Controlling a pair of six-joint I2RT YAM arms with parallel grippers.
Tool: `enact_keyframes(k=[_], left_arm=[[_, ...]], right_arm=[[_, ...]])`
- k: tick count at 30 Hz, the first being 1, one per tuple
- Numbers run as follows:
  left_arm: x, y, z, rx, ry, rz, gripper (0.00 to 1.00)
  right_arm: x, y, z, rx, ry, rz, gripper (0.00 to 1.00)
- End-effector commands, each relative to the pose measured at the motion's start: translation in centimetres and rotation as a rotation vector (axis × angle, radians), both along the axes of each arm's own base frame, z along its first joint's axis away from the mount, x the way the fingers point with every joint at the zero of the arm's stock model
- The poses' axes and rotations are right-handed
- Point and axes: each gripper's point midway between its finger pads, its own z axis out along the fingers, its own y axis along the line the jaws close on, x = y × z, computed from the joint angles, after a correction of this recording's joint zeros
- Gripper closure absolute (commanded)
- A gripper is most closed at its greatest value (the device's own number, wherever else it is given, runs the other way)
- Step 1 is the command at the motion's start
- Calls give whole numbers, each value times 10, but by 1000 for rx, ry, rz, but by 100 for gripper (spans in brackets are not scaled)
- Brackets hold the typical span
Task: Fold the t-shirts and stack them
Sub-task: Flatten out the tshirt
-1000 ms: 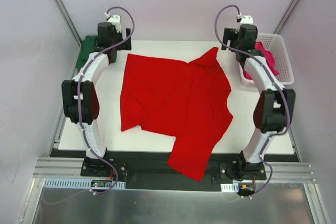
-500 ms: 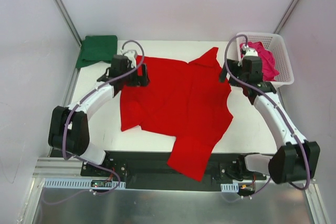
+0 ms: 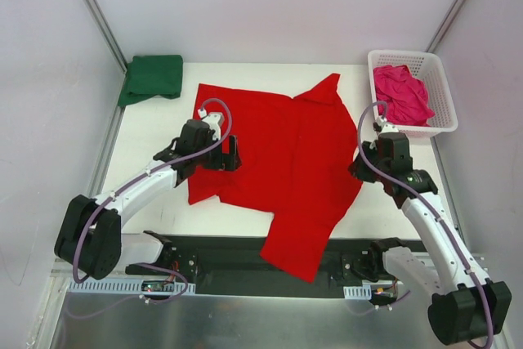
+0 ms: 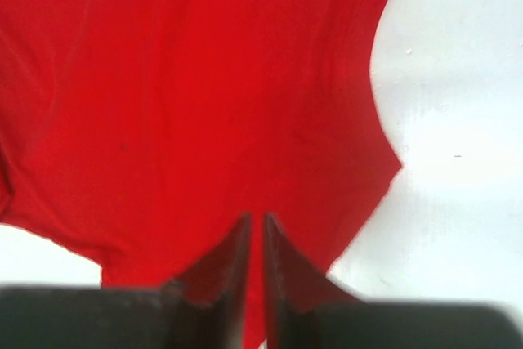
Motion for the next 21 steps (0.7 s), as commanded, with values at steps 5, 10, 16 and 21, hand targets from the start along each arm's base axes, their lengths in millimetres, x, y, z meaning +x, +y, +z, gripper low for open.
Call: enact_keyframes(k=[5,10,16,21], left_arm=[[1,1,-5,7,2,34,7],[17,-13,-15,25,42,-1,18],[42,-36,-23,26,74,-42,46],[53,-42,-31,44,85,-56,74]], right_arm=[[-10,13,-34,34,86,23,98],[10,27,-42,21,114,56,98],[30,51,-63,-6,208,129,99],[44,66,-72,-28,238,165,99]])
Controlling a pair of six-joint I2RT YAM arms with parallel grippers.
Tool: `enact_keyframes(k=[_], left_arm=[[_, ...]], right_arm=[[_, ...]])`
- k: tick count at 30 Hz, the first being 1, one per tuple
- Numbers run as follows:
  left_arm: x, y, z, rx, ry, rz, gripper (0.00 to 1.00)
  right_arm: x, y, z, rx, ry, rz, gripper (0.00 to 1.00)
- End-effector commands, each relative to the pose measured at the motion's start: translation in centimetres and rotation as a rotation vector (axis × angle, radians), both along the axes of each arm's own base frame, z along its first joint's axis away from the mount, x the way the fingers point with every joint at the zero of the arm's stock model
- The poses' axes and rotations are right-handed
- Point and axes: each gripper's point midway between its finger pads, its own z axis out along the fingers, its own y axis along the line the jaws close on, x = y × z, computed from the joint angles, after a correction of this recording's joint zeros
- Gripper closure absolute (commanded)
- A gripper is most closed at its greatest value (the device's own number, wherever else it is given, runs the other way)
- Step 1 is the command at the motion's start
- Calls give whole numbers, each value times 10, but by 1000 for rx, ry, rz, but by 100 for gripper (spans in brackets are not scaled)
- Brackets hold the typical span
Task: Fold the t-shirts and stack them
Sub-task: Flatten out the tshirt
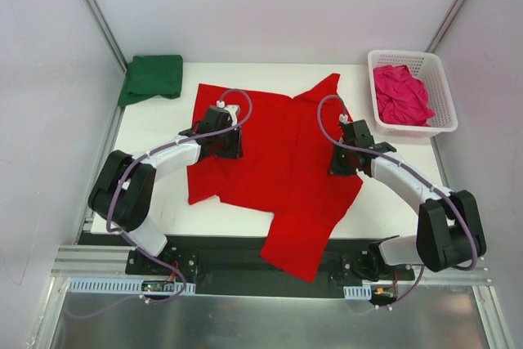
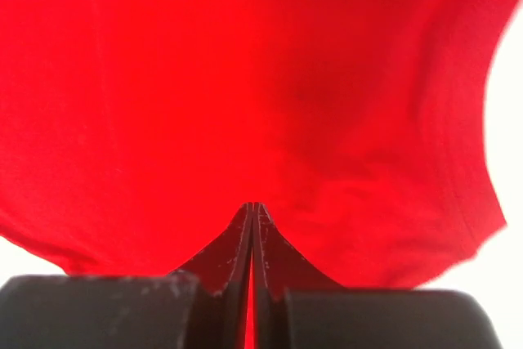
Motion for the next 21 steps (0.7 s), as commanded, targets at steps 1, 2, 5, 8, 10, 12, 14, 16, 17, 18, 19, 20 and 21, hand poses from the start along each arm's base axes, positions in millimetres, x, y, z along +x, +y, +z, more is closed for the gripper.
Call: enact_keyframes(k=[1,2,5,8,10,12,14,16,17,18,19,20,21], left_arm=[[11,-11,7,-8,-28,-33,75],[12,-9,6,0,-30,-27,75],[12,-6,2,22,-27,-27,75],[13,0,-1,56,-26,-10,75],[14,1,-3,73,-12,-7,75],[16,2,-6,84,-1,-5,75],[18,0,-3,84,-5,-6,75],[21,2,-2,92,-11,-2,75],[21,2,-2,97,-12,0,75],[23,4,-1,106,-18,5,75],[23,5,0,110,-20,5,75],[24,6,1,116,-25,8,75],[24,7,1,124,-24,9,75]], right_arm=[[23,20,11,18,-40,47,99],[25,23,10,16,-36,59,98],[27,30,2,0,-5,80,98],[27,30,-7,-40,26,98,99],[30,27,-9,-82,43,105,99],[34,28,-7,-114,45,127,99],[36,26,-10,-144,54,137,99],[43,17,-9,-202,44,128,99],[46,16,-10,-219,46,132,98],[45,14,-11,-234,55,134,99],[51,13,-8,-246,44,126,98],[52,12,-12,-257,59,127,98],[52,11,-14,-266,69,137,99]])
